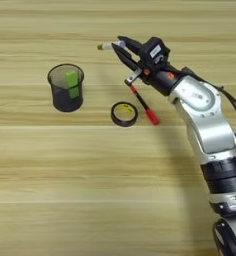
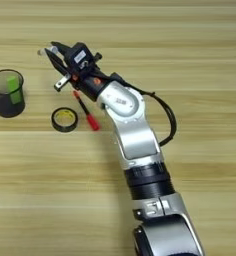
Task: Move the objects on the table
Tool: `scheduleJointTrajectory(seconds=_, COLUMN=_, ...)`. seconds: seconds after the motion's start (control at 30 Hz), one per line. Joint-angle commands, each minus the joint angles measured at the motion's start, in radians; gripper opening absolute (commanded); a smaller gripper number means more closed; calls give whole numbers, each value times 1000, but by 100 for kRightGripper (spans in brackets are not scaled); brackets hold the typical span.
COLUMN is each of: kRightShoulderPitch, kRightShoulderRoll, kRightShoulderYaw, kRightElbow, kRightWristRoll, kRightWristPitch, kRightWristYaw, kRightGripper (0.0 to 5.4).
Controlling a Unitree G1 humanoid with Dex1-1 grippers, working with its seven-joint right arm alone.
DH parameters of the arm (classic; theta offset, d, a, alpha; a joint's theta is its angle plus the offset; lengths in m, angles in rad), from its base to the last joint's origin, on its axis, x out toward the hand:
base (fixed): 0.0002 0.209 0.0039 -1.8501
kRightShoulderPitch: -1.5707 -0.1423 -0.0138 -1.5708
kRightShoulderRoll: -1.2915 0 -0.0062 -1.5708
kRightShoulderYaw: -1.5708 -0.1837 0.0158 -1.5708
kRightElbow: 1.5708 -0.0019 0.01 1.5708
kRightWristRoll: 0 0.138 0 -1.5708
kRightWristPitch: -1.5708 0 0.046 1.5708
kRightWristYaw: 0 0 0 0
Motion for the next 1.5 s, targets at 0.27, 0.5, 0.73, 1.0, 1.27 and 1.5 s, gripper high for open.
scheduleJointTrajectory(seconds=0.27, kRightShoulderPitch=15, kRightShoulderRoll=-39, kRightShoulderYaw=-36, kRightElbow=31, kRightWristRoll=11, kRightWristPitch=-15, kRightWristYaw=-39, kRightGripper=75)
scheduleJointTrajectory(seconds=0.5, kRightShoulderPitch=46, kRightShoulderRoll=-32, kRightShoulderYaw=-31, kRightElbow=85, kRightWristRoll=16, kRightWristPitch=-28, kRightWristYaw=-42, kRightGripper=75)
scheduleJointTrajectory(seconds=0.73, kRightShoulderPitch=63, kRightShoulderRoll=-27, kRightShoulderYaw=-28, kRightElbow=100, kRightWristRoll=19, kRightWristPitch=-34, kRightWristYaw=-40, kRightGripper=75)
scheduleJointTrajectory(seconds=1.0, kRightShoulderPitch=88, kRightShoulderRoll=-31, kRightShoulderYaw=-24, kRightElbow=95, kRightWristRoll=19, kRightWristPitch=-30, kRightWristYaw=-34, kRightGripper=75)
scheduleJointTrajectory(seconds=1.27, kRightShoulderPitch=153, kRightShoulderRoll=-37, kRightShoulderYaw=-12, kRightElbow=77, kRightWristRoll=15, kRightWristPitch=-19, kRightWristYaw=-25, kRightGripper=75)
scheduleJointTrajectory(seconds=1.5, kRightShoulderPitch=194, kRightShoulderRoll=-27, kRightShoulderYaw=-1, kRightElbow=109, kRightWristRoll=17, kRightWristPitch=-19, kRightWristYaw=-26, kRightGripper=75)
